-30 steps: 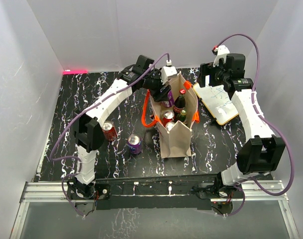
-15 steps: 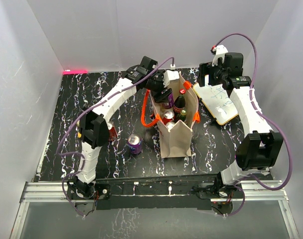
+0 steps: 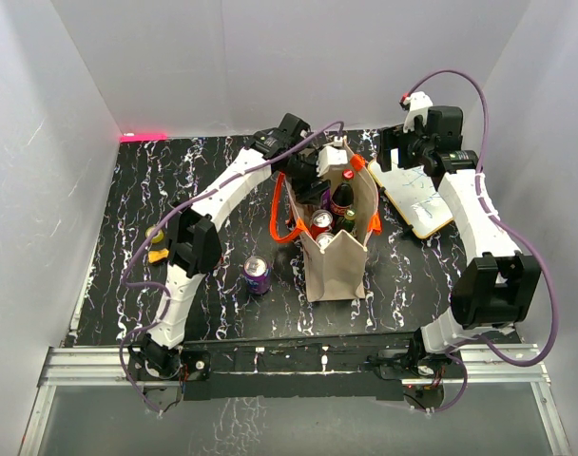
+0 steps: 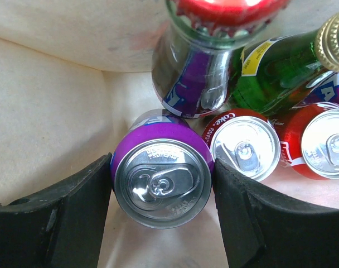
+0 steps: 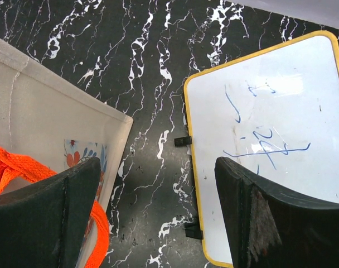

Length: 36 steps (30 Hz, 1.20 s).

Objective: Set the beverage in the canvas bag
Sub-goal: Place the drink in the canvas bag.

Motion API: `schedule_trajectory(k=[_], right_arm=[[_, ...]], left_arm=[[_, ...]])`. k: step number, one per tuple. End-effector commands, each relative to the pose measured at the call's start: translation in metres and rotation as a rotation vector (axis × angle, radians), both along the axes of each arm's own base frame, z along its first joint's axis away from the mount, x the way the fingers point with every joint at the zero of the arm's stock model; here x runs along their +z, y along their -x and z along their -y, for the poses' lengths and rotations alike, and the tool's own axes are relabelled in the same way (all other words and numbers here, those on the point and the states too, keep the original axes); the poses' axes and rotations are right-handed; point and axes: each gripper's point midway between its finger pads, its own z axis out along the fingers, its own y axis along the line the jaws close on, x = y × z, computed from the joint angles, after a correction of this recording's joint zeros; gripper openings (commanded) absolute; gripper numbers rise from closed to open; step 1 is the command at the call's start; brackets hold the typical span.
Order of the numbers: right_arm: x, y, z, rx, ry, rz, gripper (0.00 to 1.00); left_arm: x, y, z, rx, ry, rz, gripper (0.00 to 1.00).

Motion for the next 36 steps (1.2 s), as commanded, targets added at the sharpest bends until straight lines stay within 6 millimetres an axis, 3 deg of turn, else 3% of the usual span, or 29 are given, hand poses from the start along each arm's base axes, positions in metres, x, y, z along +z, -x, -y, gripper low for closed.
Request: schedule_trajectory(k=[1, 19, 32, 36], right_arm=[[0.035, -0.001, 0.003, 0.003, 0.014, 0.122, 0.87], [0.039, 0.004, 0.005, -0.009, 0.013, 0.13, 0.87], [0.04, 0.0, 0.004, -0.007, 0.01, 0.132, 0.87], [0.04, -0.001, 0.004, -0.005, 0.008, 0.13, 0.87]], left_arm=[[0.027, 0.008, 0.006, -0.076, 0.052, 0.043, 0.0], [-0.028, 0.008, 0.001, -0.112, -0.036, 0.0, 0.0], [-0.029, 0.019, -0.002, -0.115, -0.033, -0.065, 0.33], [-0.023, 0.023, -0.002, -0.125, 0.007, -0.097, 0.21]])
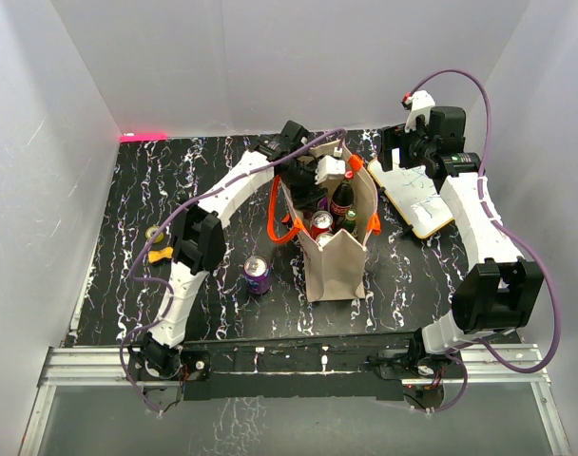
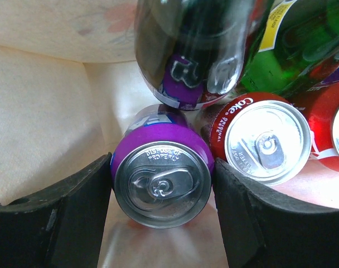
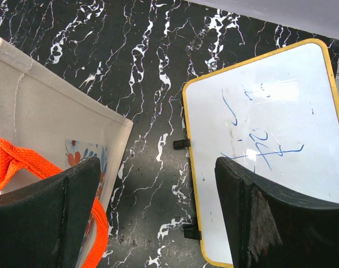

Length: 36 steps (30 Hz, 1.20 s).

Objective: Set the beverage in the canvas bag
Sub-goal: Place the drink in the canvas bag.

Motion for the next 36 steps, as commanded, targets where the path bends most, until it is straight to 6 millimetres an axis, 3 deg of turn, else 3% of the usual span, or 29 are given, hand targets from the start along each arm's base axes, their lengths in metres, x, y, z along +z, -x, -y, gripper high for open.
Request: schedule_trajectory(k=[1, 7, 13, 15, 21, 28, 36], right_arm=[[0.032, -0.006, 0.003, -0.003, 0.002, 0.102, 0.87], [0.045, -0.004, -0.015, 0.084, -0.053, 0.128, 0.86], [0.083, -0.006, -0.053, 0.276, -0.183, 0.196, 0.85], [0.085, -0.005, -0.067, 0.349, -0.234, 0.18, 0.84], [0.08, -0.008, -0.08, 0.406, -0.301, 0.142, 0.81], [0.056, -0.007, -0.092, 0.422, -0.305, 0.082, 0.8], [0.042, -0.007, -0.105, 0.428, -0.279, 0.053, 0.79]], left_arm=[[0.016, 0.022, -0.001, -0.043, 0.064, -0.097, 0.17], [0.025, 0.03, -0.003, -0.103, 0.109, -0.098, 0.03], [0.023, 0.036, -0.008, -0.185, 0.1, -0.052, 0.02], [0.022, 0.037, -0.009, -0.214, 0.097, -0.026, 0.04], [0.021, 0.038, -0.006, -0.261, 0.103, 0.008, 0.06], [0.019, 0.041, -0.001, -0.292, 0.106, 0.017, 0.06], [0.017, 0.056, 0.004, -0.379, 0.105, 0.016, 0.08]])
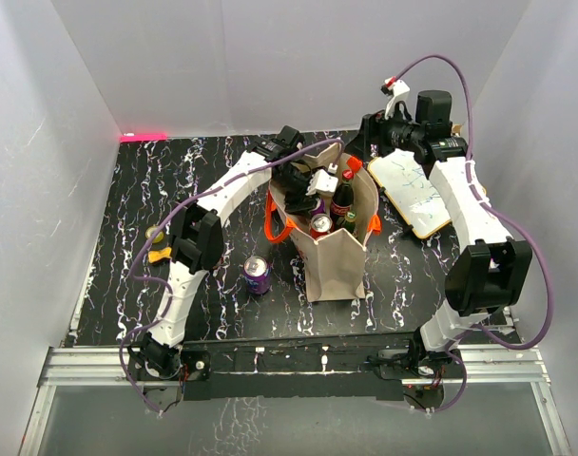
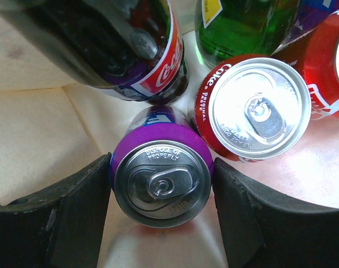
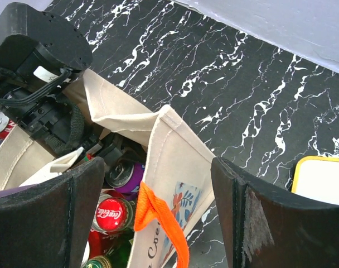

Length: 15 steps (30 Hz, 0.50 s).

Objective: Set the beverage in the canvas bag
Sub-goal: Place the drink in the canvas bag.

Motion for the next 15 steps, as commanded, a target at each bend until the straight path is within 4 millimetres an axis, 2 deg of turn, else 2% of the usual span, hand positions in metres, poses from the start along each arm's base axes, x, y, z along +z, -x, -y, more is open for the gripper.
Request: schedule_trajectory(k=[1, 10, 15], right_arm=[[0.005, -0.004, -0.007, 0.003, 0.018, 0.044, 0.79], [-0.004, -0.003, -0.005, -0.006, 0.025, 0.024, 0.79], [-0.007, -0.004, -0.002, -0.019, 0.038, 0.02, 0.79]], left_arm=[[0.029, 0.043, 0.013, -0.115, 0.061, -0.077, 0.08], [0.028, 0.055, 0.016, -0.157, 0.056, -0.104, 0.11], [0.019, 0.042, 0.019, -0.116, 0.04, -0.083, 0.15]])
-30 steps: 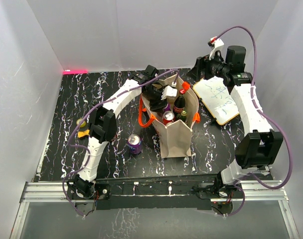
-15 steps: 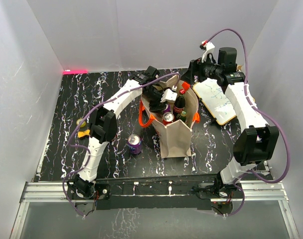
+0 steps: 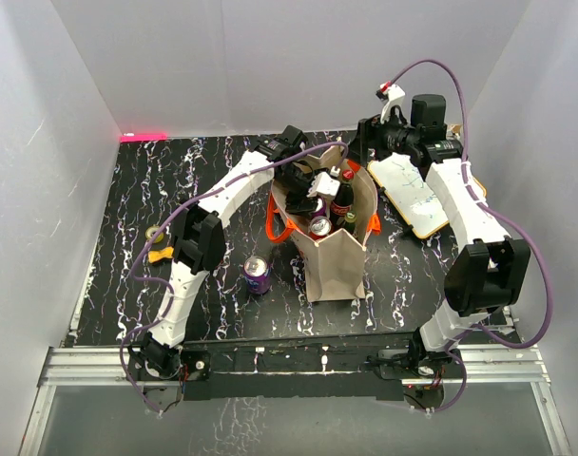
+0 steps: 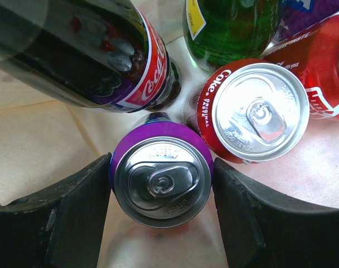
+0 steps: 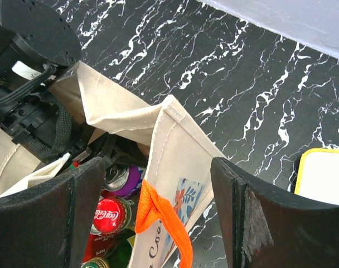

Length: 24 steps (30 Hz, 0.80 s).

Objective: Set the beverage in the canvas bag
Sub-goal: Place the drink in the canvas bag.

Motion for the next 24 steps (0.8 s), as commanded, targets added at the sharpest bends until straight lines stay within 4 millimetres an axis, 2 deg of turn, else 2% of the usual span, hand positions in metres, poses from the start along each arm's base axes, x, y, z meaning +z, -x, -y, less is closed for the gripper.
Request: schedule_trajectory(k=[1, 7, 11, 15, 20, 24], right_arm=[[0.002, -0.006, 0.005, -0.022, 0.025, 0.037, 0.79], [0.003, -0.008, 0.012, -0.057, 0.052, 0.05, 0.79], [0.002, -0.008, 0.014, -0.068, 0.062, 0.053, 0.79], [0.002, -0.009, 0.016, -0.079, 0.072, 0.059, 0.8], [0.001, -0.009, 0.017, -0.08, 0.075, 0.058, 0.8], [0.002, -0.01, 0.017, -0.081, 0.074, 0.059, 0.8]], left_arm=[[0.01, 0.031, 0.016, -0.036, 0.042, -0.11, 0.16], [0.0, 0.017, 0.021, -0.003, 0.037, -0.078, 0.26], [-0.004, 0.015, 0.023, 0.003, 0.043, -0.083, 0.37], [-0.008, 0.014, 0.024, 0.018, 0.038, -0.099, 0.52], [-0.003, 0.009, 0.025, 0.045, 0.042, -0.086, 0.77], [0.001, 0.008, 0.024, 0.058, 0.041, -0.069, 0.88]])
